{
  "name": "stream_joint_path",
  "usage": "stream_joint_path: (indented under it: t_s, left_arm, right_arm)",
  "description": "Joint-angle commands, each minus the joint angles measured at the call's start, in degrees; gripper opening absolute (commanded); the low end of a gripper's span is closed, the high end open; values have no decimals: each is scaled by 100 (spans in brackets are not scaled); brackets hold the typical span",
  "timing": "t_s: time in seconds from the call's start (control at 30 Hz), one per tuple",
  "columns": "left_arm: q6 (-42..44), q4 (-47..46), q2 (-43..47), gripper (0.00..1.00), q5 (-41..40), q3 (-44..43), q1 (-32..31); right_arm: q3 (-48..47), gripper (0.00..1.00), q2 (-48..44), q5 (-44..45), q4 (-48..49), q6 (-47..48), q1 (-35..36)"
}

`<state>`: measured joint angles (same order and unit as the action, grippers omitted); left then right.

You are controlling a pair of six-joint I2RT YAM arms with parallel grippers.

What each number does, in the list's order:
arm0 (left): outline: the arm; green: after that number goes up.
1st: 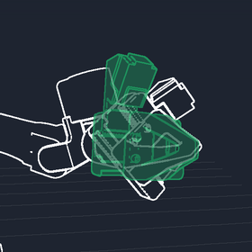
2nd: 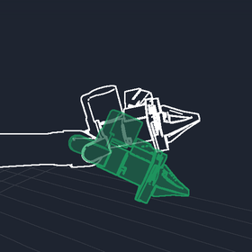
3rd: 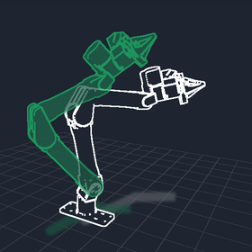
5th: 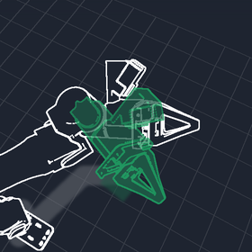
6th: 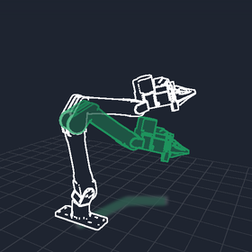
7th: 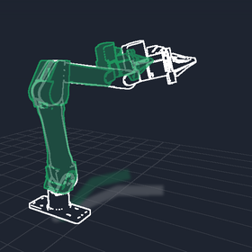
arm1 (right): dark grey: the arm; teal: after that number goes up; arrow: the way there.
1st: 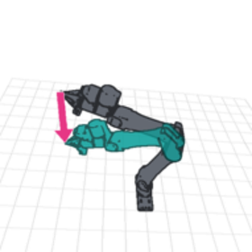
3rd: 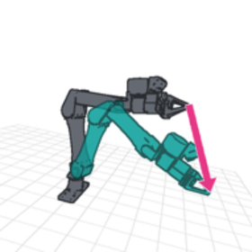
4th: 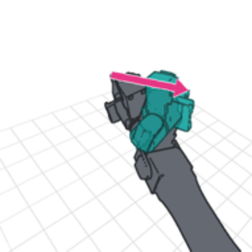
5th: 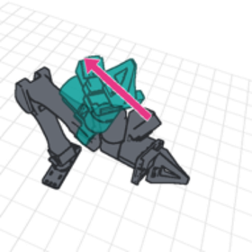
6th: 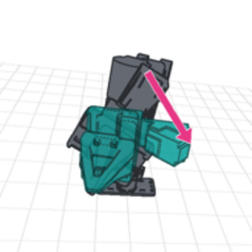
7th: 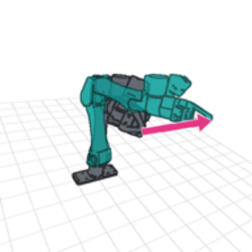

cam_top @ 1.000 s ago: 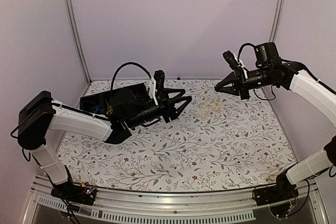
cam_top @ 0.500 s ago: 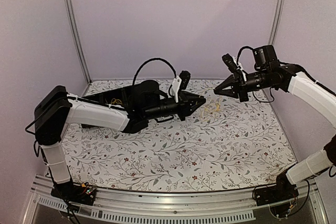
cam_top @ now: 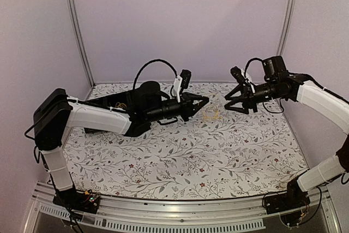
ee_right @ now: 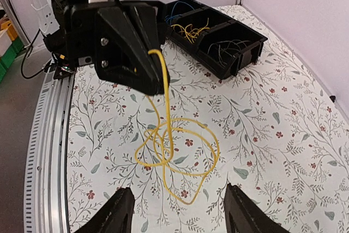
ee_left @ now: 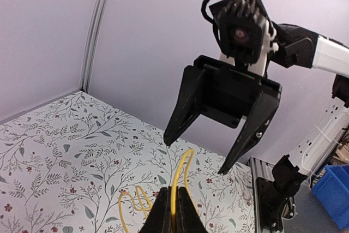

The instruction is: Untangle the cables

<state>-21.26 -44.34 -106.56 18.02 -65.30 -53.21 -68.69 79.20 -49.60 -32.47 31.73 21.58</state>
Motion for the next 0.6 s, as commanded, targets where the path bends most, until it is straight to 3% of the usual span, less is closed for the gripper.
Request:
stream_joint_path:
  t_s: [0.0, 0.2, 0.57]
  left_arm:
    - [-590, -502, 198, 0, 322, 120, 206]
    - [-1149, -953, 162, 0, 564, 177, 313]
    - [-1381, -992, 109, 0, 744, 105, 322]
  right_arm:
    - [500, 64, -503, 523, 150, 665, -47]
    - [823, 66, -775, 885, 51, 1369, 100]
    - [960, 63, -625, 2110, 914, 1272, 781]
